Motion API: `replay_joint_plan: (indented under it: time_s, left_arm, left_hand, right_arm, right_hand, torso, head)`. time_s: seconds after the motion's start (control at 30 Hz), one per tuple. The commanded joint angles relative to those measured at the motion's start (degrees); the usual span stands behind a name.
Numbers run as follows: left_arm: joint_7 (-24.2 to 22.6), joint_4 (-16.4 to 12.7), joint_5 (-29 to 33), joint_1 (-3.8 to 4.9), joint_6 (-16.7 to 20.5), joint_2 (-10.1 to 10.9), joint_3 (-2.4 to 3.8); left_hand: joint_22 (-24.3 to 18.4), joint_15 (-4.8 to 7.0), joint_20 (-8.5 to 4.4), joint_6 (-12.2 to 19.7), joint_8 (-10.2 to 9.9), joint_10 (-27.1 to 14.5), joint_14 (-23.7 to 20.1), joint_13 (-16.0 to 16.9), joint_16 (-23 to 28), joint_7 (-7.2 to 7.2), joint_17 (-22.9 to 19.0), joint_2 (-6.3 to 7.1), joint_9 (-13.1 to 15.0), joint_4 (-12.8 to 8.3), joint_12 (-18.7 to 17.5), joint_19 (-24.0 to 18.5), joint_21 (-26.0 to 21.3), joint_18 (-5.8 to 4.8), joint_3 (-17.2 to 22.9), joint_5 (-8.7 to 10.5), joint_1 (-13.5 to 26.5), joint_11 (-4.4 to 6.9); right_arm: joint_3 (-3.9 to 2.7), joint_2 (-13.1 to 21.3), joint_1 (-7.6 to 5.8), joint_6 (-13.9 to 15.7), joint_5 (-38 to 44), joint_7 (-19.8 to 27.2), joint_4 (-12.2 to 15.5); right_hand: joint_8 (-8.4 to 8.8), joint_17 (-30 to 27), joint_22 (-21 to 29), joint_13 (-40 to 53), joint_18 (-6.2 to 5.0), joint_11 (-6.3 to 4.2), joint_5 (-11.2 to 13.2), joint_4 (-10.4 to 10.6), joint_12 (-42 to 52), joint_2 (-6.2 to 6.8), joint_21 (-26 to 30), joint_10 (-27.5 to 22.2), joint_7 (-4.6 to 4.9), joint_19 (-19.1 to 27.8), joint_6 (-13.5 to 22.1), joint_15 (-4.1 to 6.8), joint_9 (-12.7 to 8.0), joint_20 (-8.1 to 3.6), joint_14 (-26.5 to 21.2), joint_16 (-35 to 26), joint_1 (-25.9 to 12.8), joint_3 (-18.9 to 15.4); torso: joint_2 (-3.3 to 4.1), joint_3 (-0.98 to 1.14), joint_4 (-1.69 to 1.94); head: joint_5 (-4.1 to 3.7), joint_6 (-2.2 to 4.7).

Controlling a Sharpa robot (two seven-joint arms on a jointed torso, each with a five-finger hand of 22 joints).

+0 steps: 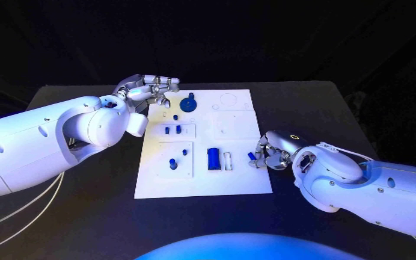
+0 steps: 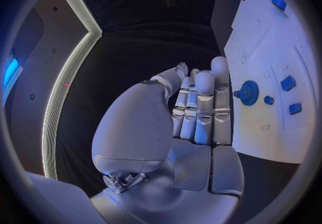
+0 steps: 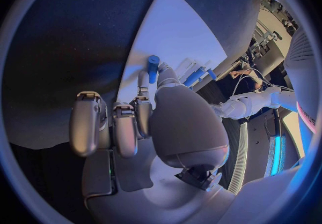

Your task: Assemble the parts on the task board

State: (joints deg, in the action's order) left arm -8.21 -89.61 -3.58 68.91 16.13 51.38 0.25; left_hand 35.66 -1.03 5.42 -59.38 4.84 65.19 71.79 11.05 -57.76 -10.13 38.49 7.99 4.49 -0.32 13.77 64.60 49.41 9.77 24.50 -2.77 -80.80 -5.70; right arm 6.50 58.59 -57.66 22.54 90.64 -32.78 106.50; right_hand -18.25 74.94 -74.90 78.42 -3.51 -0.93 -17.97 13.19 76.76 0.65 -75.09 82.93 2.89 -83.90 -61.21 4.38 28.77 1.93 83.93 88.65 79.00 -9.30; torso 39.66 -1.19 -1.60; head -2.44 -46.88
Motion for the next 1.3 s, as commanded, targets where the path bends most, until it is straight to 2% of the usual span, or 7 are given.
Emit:
replay_joint_plan:
  time_s: [0.03,0.2,0.27,0.53,0.73,0.97,1.3]
  left_arm:
    - [-0.07,-0.2,-0.2,0.03,-1.12,-0.02,0.03]
    - [0.0,-0.23,-0.34,0.03,-1.19,0.02,0.03]
    - [0.02,-0.24,-0.37,0.03,-1.19,0.04,0.03]
    - [0.08,-0.3,-0.41,0.03,-1.19,0.06,0.03]
    - [0.1,-0.31,-0.41,0.03,-1.18,0.04,0.03]
    - [0.14,-0.28,-0.43,0.03,-1.09,0.03,0.03]
    - [0.16,-0.21,-0.5,0.03,-1.11,-0.19,0.03]
  left_hand:
    - [-0.06,0.03,0.53,0.34,0.35,-0.28,-0.38,0.06,-0.23,-0.12,-0.03,-0.12,-0.05,0.03,0.16,0.02,-0.36,0.79,-0.4,-0.17,0.6,0.05]
    - [-0.06,0.03,0.53,0.34,0.35,-0.28,-0.38,0.06,-0.23,-0.12,-0.03,-0.12,-0.05,0.03,0.16,0.02,-0.36,0.79,-0.4,-0.17,0.6,0.05]
    - [-0.06,0.03,0.53,0.34,0.35,-0.28,-0.38,0.06,-0.23,-0.12,-0.03,-0.12,-0.05,0.03,0.16,0.02,-0.36,0.79,-0.4,-0.17,0.6,0.05]
    - [-0.06,0.03,0.53,0.34,0.35,-0.28,-0.38,0.06,-0.23,-0.12,-0.03,-0.12,-0.05,0.03,0.16,0.02,-0.36,0.79,-0.4,-0.17,0.6,0.05]
    - [-0.06,0.03,0.53,0.34,0.35,-0.28,-0.38,0.06,-0.23,-0.12,-0.03,-0.12,-0.05,0.03,0.16,0.02,-0.36,0.79,-0.4,-0.17,0.6,0.05]
    - [-0.07,0.02,0.54,0.36,0.39,-0.32,-0.37,0.08,-0.29,-0.12,0.01,-0.21,-0.05,0.07,0.23,0.03,-0.37,0.79,-0.4,-0.18,0.64,0.05]
    - [-0.07,0.02,0.54,0.36,0.39,-0.32,-0.37,0.08,-0.29,-0.12,0.01,-0.21,-0.05,0.07,0.23,0.03,-0.37,0.79,-0.4,-0.18,0.64,0.05]
  right_arm:
    - [0.31,-0.5,0.5,-3.73,4.17,-1.43,-0.65]
    - [0.33,-0.89,0.6,-5.27,6.04,-1.99,-0.97]
    - [0.34,-1.01,0.62,-5.82,6.56,-2.22,-1.05]
    - [0.36,-1.56,0.65,-7.52,7.32,-3.04,-1.23]
    - [0.36,-1.9,0.65,-7.98,7.17,-3.57,-1.16]
    - [0.32,-1.4,0.34,-4.56,0.95,-3.57,0.11]
    - [0.19,-1.52,-1.75,3.97,-6.98,-1.59,2.9]
  right_hand:
    - [0.47,12.25,-11.57,1.05,0.86,-0.43,2.11,-1.08,-0.39,-1.18,-0.03,0.06,-0.14,-2.12,-0.37,0.4,-0.53,-0.28,5.45,0.04,2.74,0.7]
    - [1.12,12.36,-11.59,1.0,0.87,-0.52,4.8,-3.05,-0.64,-1.39,-0.03,-0.11,-0.21,-2.13,-0.57,0.47,-0.82,-0.43,5.47,0.08,6.45,3.28]
    - [1.29,12.35,-11.57,0.95,0.87,-0.51,4.74,-3.28,-0.75,-1.34,0.07,-0.17,-0.19,-2.11,-0.64,0.48,-0.92,-0.41,5.46,0.08,6.89,3.83]
    - [2.16,12.3,-11.48,0.74,0.8,-0.31,2.26,-2.95,-1.21,-0.42,0.53,-0.43,0.07,-2.01,-0.72,0.31,-1.36,-0.3,5.45,0.04,6.52,5.36]
    - [2.87,12.29,-11.47,0.67,0.79,-0.28,-1.67,-2.31,-1.47,0.6,0.64,-0.53,0.12,-2.01,-1.01,0.26,-1.67,-0.24,5.44,0.02,6.01,7.44]
    - [3.27,12.59,-11.63,0.9,0.89,-0.47,-7.82,-1.12,-1.3,1.38,0.06,-0.24,-0.06,-2.23,-1.27,0.4,-1.57,-0.36,5.52,0.16,5.15,11.11]
    - [3.25,12.87,-11.75,1.0,0.98,-0.48,-9.78,-0.56,-1.26,2.25,-0.43,-0.08,-0.1,-2.39,-1.21,0.45,-1.16,-0.41,5.58,0.29,4.48,13.68]
  torso:
    - [0.0,0.01,0.01]
    - [-0.03,-0.01,0.03]
    - [-0.03,-0.01,0.01]
    - [-0.03,-0.01,-0.01]
    - [-0.06,0.01,0.0]
    - [-0.04,0.03,-0.05]
    - [0.03,0.03,0.02]
  head:
    - [0.02,-0.05]
    - [0.09,-0.12]
    - [0.09,-0.14]
    - [0.03,-0.03]
    - [0.09,0.01]
    - [0.25,0.15]
    - [0.22,0.3]
